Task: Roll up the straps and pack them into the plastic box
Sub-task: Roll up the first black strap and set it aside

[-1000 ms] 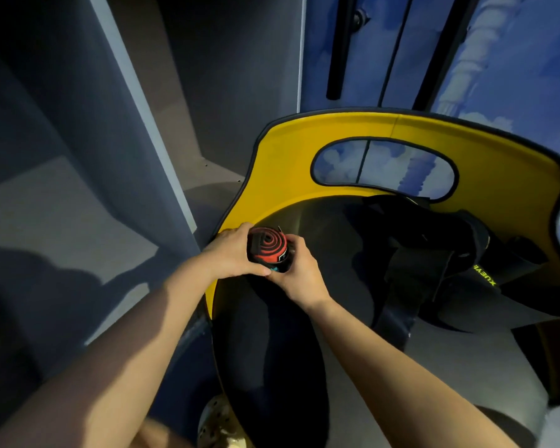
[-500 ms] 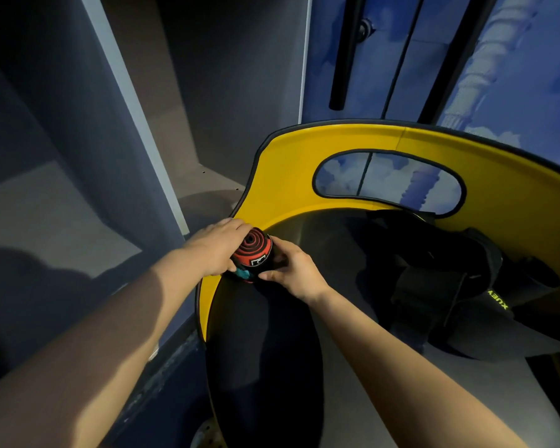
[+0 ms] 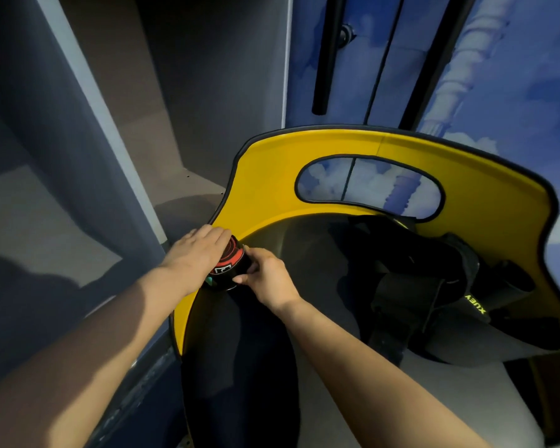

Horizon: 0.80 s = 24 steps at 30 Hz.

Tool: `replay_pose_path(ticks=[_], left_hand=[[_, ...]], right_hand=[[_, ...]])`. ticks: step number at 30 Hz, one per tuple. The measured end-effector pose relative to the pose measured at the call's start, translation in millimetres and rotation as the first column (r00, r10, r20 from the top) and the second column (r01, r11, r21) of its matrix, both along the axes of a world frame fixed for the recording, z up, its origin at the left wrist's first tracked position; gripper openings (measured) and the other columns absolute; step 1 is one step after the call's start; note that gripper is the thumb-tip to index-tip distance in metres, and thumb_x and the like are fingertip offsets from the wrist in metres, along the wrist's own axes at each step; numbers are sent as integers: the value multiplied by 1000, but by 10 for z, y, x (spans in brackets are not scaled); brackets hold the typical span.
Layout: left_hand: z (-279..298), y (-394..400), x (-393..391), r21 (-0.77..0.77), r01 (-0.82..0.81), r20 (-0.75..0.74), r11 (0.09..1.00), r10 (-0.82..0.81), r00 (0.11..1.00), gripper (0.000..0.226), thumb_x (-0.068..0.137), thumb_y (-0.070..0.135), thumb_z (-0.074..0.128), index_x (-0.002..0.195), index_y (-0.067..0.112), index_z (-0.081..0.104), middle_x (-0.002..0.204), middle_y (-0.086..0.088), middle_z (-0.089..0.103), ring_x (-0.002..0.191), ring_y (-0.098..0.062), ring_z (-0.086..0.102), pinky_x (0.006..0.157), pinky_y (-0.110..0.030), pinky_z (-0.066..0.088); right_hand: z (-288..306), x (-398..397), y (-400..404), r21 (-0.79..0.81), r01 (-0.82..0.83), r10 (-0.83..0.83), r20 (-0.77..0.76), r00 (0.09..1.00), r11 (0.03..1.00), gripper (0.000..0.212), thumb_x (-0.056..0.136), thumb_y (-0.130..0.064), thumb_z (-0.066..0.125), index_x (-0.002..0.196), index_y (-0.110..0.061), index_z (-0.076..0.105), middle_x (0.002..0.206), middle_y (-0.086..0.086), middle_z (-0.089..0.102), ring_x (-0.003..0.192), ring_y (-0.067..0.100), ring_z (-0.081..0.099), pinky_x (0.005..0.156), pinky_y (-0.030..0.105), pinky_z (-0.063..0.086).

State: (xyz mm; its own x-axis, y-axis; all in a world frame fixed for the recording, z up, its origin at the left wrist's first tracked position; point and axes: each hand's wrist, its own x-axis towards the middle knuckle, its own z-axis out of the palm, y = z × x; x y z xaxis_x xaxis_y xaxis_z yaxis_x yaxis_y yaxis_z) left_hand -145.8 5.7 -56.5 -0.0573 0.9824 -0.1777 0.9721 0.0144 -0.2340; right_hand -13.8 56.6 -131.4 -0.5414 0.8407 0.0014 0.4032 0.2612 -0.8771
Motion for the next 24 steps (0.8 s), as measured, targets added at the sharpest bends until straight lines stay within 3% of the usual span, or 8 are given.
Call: replay_pose_path(ticks=[4, 6, 8, 12, 16, 18, 21, 24], left_hand=[[131, 36, 88, -80, -103, 71, 992, 108, 992, 85, 77, 13, 71, 145, 16, 18, 148, -2, 26, 138, -21, 25, 112, -34, 25], [215, 56, 175, -86, -136, 81, 987, 143, 986, 80, 83, 13, 63, 147, 16, 15, 155, -4, 14, 143, -23, 16, 115, -37, 20], [279, 78, 281, -50, -126, 82, 991, 129, 988, 73, 87, 11, 54, 148, 18, 14, 157, -5, 6, 145, -24, 9, 117, -37, 14], [287, 133, 597, 77, -15, 128, 997, 5, 992, 63, 90, 12, 45, 147, 24, 21, 157, -2, 8, 145, -21, 8, 118, -35, 9], [188, 181, 1083, 131, 46, 288, 990, -83, 954, 55, 91, 13, 45, 142, 29, 32, 153, 5, 18, 142, -16, 17, 115, -30, 15], [94, 204, 1334, 141, 24, 445, 990, -85, 891, 45, 93, 16, 45, 136, 28, 43, 146, 7, 31, 135, -15, 31, 111, -30, 27], [-119, 225, 1725, 14, -69, 720, 998, 38, 693, 32, 93, 18, 51, 125, 19, 55, 129, -2, 54, 116, -17, 53, 100, -27, 41], [-368, 204, 2099, -202, -135, 822, 970, 243, 515, 41, 92, 24, 56, 130, 12, 47, 127, -8, 58, 116, -21, 55, 97, -26, 42]], right_hand=[[88, 112, -28, 8, -77, 76, 42, 996, 997, 63, 77, -5, 72, 135, -12, 46, 124, 7, 56, 94, 10, 51, 88, 21, 41], [119, 220, -56, 9, -81, 80, 91, 993, 997, 72, 79, -7, 71, 142, -10, 37, 140, 9, 45, 110, 20, 54, 98, 26, 41], [166, 387, -77, 35, -87, 80, 165, 983, 996, 78, 83, -11, 69, 148, -10, 25, 152, 9, 30, 129, 26, 44, 109, 36, 36], [290, 895, -93, 177, -120, 63, 297, 953, 977, 76, 87, -20, 64, 149, -15, 20, 157, 5, 19, 141, 23, 27, 113, 41, 30], [413, 1466, -101, 311, -166, 29, 401, 916, 936, 62, 88, -21, 61, 143, -13, 35, 150, 5, 35, 133, 27, 40, 108, 38, 36], [458, 1746, -78, 456, -197, -31, 445, 895, 868, 48, 85, -20, 62, 131, -8, 52, 135, 10, 53, 118, 31, 53, 99, 37, 45], [462, 2123, -35, 636, -238, -144, 488, 861, 734, 30, 77, -27, 57, 100, -13, 69, 99, 3, 69, 86, 24, 65, 79, 28, 52], [412, 2437, -41, 691, -298, -172, 523, 835, 658, 32, 80, -25, 45, 100, -17, 69, 102, 0, 67, 98, 20, 64, 93, 31, 48]])
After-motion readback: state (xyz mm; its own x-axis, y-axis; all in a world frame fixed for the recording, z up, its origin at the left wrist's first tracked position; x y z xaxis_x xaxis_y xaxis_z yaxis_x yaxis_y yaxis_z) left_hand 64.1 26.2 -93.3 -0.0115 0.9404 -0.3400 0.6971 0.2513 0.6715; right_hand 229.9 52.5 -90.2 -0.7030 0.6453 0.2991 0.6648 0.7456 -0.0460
